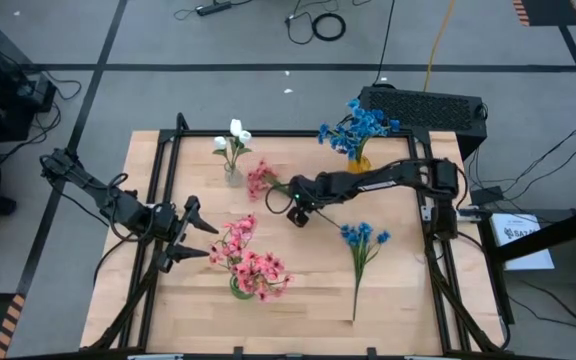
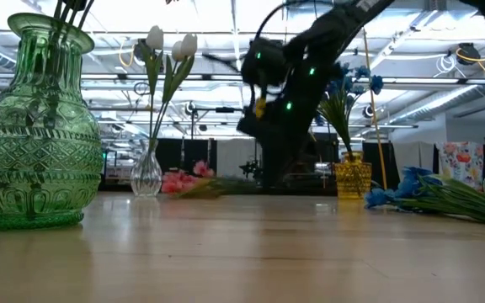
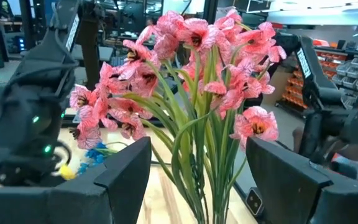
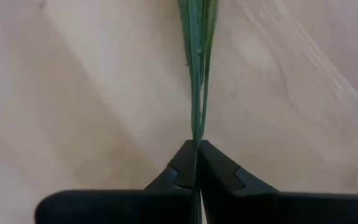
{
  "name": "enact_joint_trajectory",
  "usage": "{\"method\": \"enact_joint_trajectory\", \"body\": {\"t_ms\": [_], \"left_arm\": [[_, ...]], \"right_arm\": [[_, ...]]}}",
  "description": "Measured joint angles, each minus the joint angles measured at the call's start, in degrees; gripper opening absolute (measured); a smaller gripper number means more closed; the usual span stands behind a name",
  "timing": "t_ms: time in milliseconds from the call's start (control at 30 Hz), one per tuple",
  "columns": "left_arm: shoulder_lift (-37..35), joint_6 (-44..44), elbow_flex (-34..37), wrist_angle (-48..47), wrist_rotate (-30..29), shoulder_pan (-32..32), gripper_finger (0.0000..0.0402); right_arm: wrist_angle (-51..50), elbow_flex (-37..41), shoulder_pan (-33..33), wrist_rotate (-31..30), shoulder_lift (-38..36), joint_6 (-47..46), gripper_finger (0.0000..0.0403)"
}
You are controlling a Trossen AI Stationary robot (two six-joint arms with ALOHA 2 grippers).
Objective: Sort flowers into vase by color
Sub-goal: Put the pink flowers into the green vase
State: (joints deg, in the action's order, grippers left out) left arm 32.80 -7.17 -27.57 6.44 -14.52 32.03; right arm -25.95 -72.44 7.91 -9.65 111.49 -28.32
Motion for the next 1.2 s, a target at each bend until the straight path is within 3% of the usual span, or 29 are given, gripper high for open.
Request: {"method": "enact_joint_trajectory", "body": {"t_ms": [533,633,833,967,1067,1200], "left_arm": [[-0.02,-0.01,0.00,0.54,0.91,0.00,0.0270],[-0.02,0.01,0.00,0.73,0.91,0.00,0.0270],[-0.95,0.05,0.00,0.25,1.34,0.00,0.0270],[-3.42,0.04,0.00,1.60,0.30,0.00,0.0270],[-5.25,1.70,-0.03,4.06,-1.14,-0.02,0.0270],[-6.57,5.55,-1.28,8.05,-1.21,-0.02,0.0270]], "right_arm": [[-15.97,-0.03,-11.30,-1.40,-19.12,-9.46,0.0000],[-18.84,-0.04,-14.51,-3.99,-23.29,-11.15,0.0000],[-24.19,-0.04,-23.23,-14.22,-30.98,-16.52,0.0000],[-23.15,-0.04,-29.89,-24.74,-34.81,-18.20,0.0000],[-19.47,-0.04,-34.13,-33.36,-36.20,-16.16,0.0000],[-7.00,-0.04,-37.57,-41.67,-36.51,-6.17,0.0000]]}}
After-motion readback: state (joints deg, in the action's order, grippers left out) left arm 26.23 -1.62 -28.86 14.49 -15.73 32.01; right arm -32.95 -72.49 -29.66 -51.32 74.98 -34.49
